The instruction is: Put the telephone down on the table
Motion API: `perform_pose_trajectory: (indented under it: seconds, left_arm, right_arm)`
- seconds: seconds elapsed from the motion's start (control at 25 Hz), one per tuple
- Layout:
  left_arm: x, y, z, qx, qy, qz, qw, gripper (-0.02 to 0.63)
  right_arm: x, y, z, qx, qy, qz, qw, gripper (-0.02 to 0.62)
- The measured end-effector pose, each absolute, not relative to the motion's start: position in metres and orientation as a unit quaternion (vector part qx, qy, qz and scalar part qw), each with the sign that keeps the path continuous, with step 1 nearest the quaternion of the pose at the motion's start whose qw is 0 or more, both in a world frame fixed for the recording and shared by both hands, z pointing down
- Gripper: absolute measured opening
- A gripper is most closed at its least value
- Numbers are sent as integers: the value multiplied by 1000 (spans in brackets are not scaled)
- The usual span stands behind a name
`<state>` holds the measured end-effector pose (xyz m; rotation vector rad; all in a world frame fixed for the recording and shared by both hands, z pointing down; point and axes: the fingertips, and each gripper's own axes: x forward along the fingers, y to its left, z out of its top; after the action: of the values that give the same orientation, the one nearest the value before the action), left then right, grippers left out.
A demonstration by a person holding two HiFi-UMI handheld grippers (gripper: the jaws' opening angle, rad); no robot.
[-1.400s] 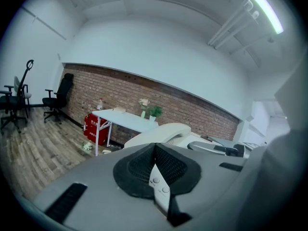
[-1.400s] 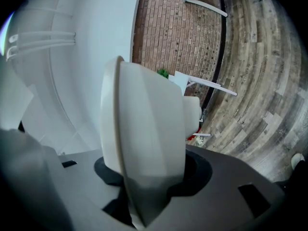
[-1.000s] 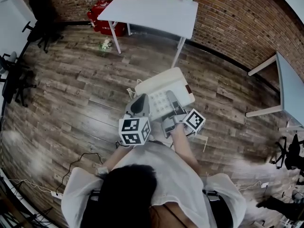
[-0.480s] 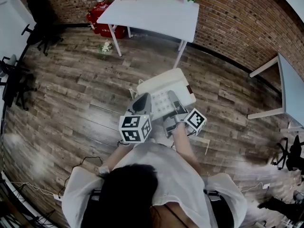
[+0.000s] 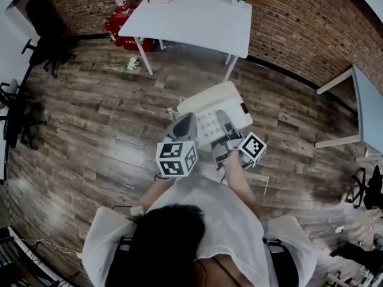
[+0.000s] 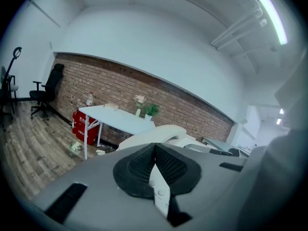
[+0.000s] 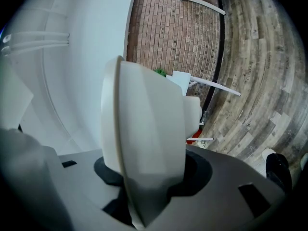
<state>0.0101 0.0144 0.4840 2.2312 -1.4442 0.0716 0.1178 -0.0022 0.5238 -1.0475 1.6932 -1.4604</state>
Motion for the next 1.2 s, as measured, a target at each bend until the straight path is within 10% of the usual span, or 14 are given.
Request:
perform_pose_trajectory:
  seconds: [1.2]
  left_arm:
    - [-58,-153,471,831,-503,19,235,25]
  right_arm:
    - [55,-150,524,-434,616,-558,347,227]
